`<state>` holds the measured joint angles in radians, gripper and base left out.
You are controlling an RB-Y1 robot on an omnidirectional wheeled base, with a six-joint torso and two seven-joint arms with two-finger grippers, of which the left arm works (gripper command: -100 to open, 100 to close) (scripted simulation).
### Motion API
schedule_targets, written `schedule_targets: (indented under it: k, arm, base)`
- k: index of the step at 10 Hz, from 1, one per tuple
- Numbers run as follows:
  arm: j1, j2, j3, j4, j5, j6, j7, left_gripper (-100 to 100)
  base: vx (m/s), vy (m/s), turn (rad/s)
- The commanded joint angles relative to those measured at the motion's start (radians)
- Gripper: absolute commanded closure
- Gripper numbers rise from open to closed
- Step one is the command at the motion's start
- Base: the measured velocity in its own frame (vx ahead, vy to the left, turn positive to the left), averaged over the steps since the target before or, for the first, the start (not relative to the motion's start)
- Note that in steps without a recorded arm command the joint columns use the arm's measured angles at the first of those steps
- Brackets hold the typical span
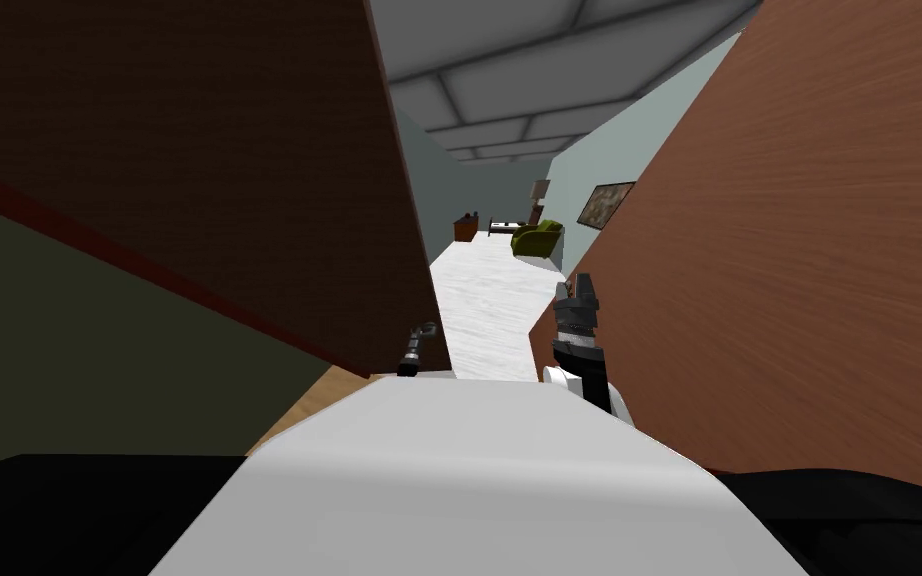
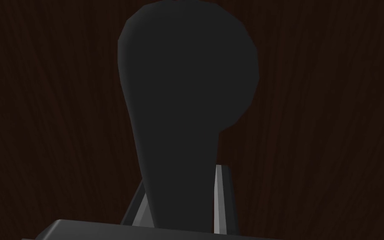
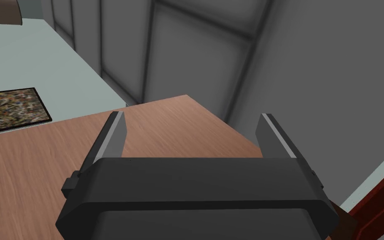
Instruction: Push the door open
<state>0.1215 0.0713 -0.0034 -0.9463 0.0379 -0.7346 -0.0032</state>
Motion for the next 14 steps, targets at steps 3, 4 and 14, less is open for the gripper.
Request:
schedule_targets:
  k: [3, 4, 14]
  arm:
    - [-0.024, 0.0, 0.046, 0.018, 0.019, -0.005, -0.014, 100]
    - [-0.027, -0.006, 0.065, 0.022, 0.028, -0.004, -0.019, 100]
    - [-0.034, -0.02, 0.159, 0.038, 0.071, 0.0, -0.044, 100]
  base:
    - [0.155, -0.077, 0.059]
    - [0.158, -0.086, 0.046]
    - [0.168, -0.06, 0.066]
